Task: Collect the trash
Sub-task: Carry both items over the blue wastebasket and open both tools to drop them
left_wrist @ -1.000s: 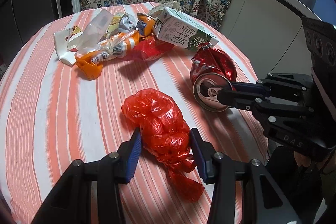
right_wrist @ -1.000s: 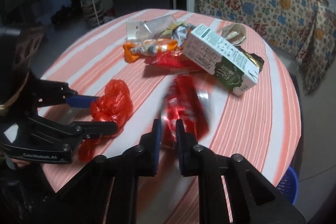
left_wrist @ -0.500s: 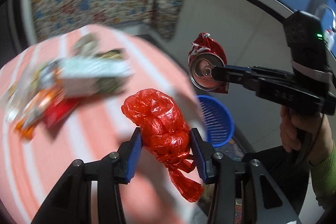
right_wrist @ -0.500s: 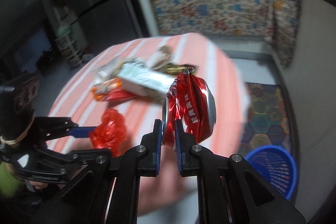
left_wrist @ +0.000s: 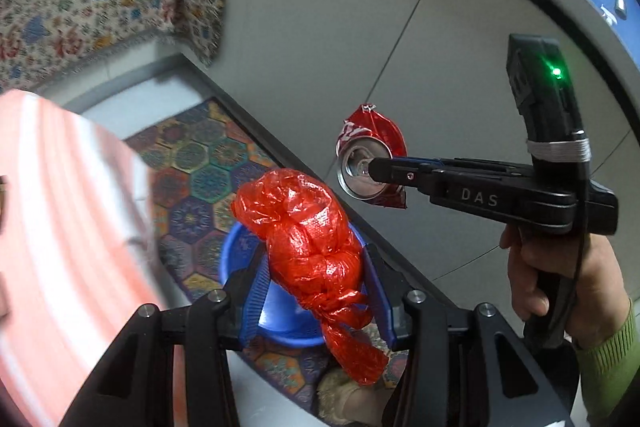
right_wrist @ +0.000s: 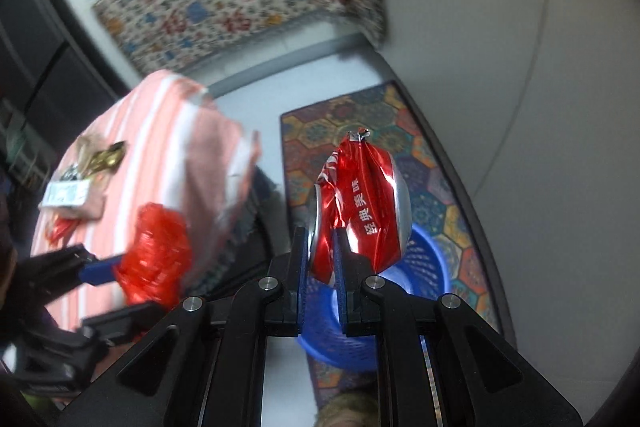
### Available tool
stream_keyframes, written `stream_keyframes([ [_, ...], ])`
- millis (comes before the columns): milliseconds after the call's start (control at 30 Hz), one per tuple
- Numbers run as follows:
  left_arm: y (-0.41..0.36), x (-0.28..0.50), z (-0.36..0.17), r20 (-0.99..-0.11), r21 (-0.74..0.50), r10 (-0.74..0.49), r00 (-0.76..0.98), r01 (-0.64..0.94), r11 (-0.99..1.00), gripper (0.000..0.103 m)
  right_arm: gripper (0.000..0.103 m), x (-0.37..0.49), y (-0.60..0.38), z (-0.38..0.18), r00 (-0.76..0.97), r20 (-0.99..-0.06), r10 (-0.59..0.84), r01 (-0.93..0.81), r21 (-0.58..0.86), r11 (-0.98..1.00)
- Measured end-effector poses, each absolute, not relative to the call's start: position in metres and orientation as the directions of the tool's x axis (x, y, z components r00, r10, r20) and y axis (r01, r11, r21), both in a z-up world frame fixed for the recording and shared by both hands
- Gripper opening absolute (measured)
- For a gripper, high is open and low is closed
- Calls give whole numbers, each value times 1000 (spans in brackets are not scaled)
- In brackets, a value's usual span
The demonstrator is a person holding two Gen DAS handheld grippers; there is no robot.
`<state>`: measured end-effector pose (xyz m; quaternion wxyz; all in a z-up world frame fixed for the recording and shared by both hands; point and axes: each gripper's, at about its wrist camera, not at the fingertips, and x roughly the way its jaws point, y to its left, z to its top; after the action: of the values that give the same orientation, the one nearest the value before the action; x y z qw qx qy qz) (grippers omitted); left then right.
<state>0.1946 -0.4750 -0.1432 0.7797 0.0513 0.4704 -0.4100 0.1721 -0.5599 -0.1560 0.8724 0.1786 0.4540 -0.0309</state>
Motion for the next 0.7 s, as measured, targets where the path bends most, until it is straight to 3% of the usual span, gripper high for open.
stream_keyframes([
  [367,-520,218,-193,-802,-279,-563,197,711,646,49,11,178,-603,-179,592,-791,152,269,372,888],
  [467,-527,218,-199,-797,-272,-570,201,723,636,55,20,179,-608,-184,597,-787,157,283,389,876],
  [500,-529,219,-201,-798,-267,-567,204,724,636,61,32,179,-609,-184,600,-784,156,288,394,873],
  [533,-530,219,-202,-799,-261,-563,210,724,639,63,37,178,-611,-184,605,-782,150,294,394,871],
  [700,-532,219,-198,-788,-255,-571,230,721,644,63,41,170,-614,-174,641,-758,119,305,393,867],
])
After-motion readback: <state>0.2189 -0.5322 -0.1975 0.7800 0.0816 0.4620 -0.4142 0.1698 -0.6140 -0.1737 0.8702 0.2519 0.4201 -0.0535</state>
